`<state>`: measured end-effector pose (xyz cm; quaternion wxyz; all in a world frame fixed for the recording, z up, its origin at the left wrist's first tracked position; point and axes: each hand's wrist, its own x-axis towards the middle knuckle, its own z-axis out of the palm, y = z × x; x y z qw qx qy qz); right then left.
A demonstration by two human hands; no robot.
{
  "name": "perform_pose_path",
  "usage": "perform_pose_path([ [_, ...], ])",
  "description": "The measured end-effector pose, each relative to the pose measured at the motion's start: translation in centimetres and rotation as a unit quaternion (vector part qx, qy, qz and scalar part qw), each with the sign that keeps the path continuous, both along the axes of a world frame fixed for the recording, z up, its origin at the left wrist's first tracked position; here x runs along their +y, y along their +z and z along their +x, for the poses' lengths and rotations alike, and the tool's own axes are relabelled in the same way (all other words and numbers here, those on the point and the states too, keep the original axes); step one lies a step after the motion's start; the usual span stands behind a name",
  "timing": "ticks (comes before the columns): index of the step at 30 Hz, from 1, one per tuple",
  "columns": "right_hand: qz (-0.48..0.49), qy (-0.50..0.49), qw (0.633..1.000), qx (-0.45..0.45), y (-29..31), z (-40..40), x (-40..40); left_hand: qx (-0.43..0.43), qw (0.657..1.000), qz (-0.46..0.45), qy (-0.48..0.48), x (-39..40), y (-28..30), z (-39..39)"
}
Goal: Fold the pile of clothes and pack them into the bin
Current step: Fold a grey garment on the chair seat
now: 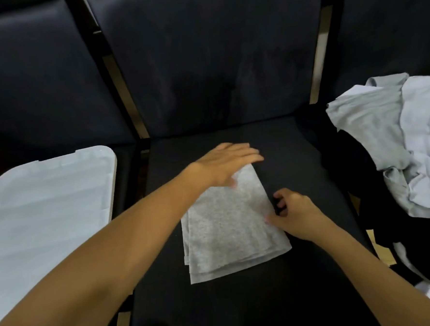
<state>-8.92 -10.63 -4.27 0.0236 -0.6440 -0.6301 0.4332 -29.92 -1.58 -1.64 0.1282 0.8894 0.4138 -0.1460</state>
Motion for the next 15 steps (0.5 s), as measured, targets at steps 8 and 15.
perform_pose_path([
  [8, -0.054, 0.034, 0.997, 0.045, 0.1, -0.6, 0.9, 0.063, 0.997, -0.012, -0.035, 1.4, 1.3, -0.1],
  [15, 0.12, 0.097, 0.977, 0.144, 4.6, -0.3, -0.2, -0.132, 0.965, -0.045, 0.221, -7.3, 9.2, -7.1],
])
